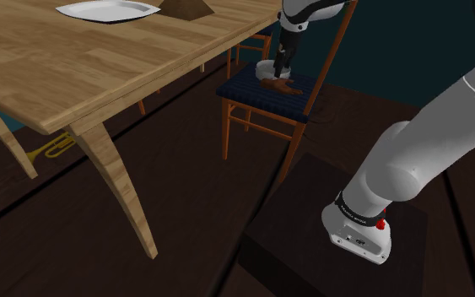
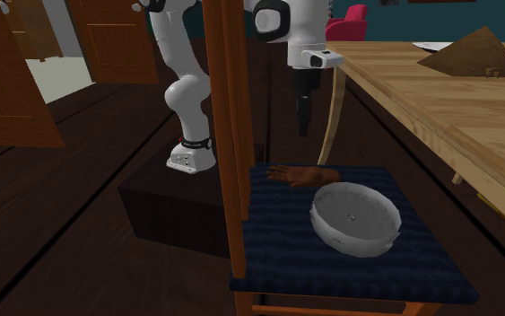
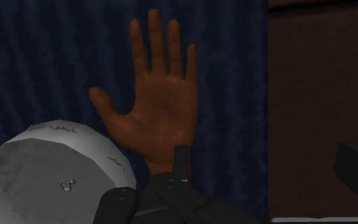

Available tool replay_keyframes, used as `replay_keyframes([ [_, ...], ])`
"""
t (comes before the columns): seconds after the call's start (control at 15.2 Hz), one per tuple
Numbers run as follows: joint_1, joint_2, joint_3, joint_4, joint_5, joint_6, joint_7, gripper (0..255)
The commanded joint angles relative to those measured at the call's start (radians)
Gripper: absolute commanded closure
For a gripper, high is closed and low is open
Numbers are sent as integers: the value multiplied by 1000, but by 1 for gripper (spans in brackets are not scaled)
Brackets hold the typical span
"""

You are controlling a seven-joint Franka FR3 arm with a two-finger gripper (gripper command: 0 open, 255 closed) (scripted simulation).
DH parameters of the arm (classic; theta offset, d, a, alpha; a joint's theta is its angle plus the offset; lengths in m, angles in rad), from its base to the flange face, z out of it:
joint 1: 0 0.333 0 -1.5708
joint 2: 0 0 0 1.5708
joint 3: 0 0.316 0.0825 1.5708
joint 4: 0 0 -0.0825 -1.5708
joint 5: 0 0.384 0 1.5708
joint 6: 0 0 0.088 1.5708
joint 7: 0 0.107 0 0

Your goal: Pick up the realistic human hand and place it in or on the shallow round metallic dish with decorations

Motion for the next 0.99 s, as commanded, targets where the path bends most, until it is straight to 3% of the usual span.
replay_keyframes([
  [0.0, 0, 73, -33, 38, 26, 38, -69, 0],
  [0.4, -18, 295, -83, 188, 146, 102, -252, 0],
  [0.92, -26, 351, -81, 145, 180, 194, -275, 0],
])
